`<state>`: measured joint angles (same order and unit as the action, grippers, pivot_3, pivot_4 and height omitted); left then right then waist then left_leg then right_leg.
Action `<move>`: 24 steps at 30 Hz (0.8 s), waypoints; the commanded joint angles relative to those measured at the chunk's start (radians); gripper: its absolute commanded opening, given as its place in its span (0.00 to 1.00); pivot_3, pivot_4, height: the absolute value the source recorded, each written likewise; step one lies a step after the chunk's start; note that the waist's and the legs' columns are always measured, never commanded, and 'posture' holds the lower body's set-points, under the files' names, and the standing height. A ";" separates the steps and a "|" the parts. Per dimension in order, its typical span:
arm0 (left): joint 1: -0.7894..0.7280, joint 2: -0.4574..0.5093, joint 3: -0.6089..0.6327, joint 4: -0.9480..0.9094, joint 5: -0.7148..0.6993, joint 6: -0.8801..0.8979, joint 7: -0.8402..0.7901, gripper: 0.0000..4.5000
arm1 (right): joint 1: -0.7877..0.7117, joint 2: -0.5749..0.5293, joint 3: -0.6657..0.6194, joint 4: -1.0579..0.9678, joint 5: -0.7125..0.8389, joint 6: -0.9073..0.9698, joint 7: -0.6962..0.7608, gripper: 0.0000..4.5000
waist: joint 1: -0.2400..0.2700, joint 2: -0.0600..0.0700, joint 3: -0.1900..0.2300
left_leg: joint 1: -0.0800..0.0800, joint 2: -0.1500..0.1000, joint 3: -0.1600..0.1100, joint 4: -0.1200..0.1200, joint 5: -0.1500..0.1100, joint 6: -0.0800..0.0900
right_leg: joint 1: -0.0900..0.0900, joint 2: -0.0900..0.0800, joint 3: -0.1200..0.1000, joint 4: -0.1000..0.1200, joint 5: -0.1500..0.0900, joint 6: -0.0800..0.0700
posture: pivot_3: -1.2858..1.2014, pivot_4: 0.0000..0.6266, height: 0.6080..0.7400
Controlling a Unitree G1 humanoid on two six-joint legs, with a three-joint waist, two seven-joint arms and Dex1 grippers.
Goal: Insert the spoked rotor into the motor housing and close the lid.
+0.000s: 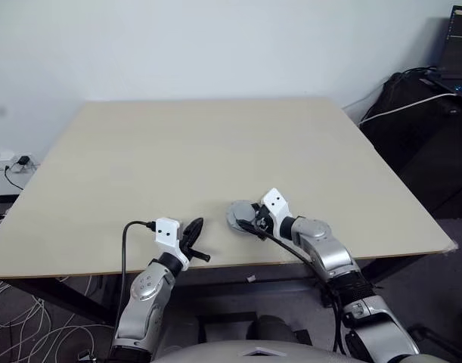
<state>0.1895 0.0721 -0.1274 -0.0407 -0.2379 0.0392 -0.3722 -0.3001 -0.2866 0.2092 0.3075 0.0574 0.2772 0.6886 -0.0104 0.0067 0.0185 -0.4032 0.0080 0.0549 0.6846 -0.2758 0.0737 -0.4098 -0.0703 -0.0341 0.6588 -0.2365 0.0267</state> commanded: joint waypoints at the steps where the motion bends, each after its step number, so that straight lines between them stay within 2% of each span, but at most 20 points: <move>1: -0.012 -0.001 -0.002 -0.033 0.000 -0.007 -0.007 0.00 | -0.011 -0.018 0.012 -0.008 -0.016 0.029 0.010 0.73 | 0.000 0.000 0.000 | 0.000 0.000 0.000 0.000 0.000 0.000 | 0.000 0.000 0.000 0.000 0.000 0.000 | 0.52 0.00 1.00; 11: -0.012 -0.002 -0.004 -0.035 -0.001 -0.003 -0.006 0.00 | -0.009 -0.044 0.025 -0.024 -0.011 0.072 0.057 0.73 | 0.002 0.000 0.000 | 0.001 0.000 0.000 0.000 0.000 0.000 | 0.001 0.000 -0.003 0.000 0.000 0.000 | 0.52 0.00 1.00; 24: -0.010 -0.002 -0.008 -0.039 0.002 -0.003 -0.005 0.00 | -0.011 -0.027 0.030 -0.004 -0.050 0.055 -0.031 0.73 | 0.000 0.000 0.000 | 0.002 0.000 0.000 0.000 0.000 0.000 | 0.002 0.000 -0.003 0.000 0.000 0.000 | 0.52 0.00 1.00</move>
<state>0.1896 0.0717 -0.1290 -0.0408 -0.2380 0.0403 -0.3724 -0.3102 -0.3041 0.2315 0.2849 0.0485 0.3257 0.6911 -0.0101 0.0069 0.0182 -0.4008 0.0080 0.0549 0.6845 -0.2758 0.0738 -0.4076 -0.0699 -0.0368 0.6588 -0.2365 0.0270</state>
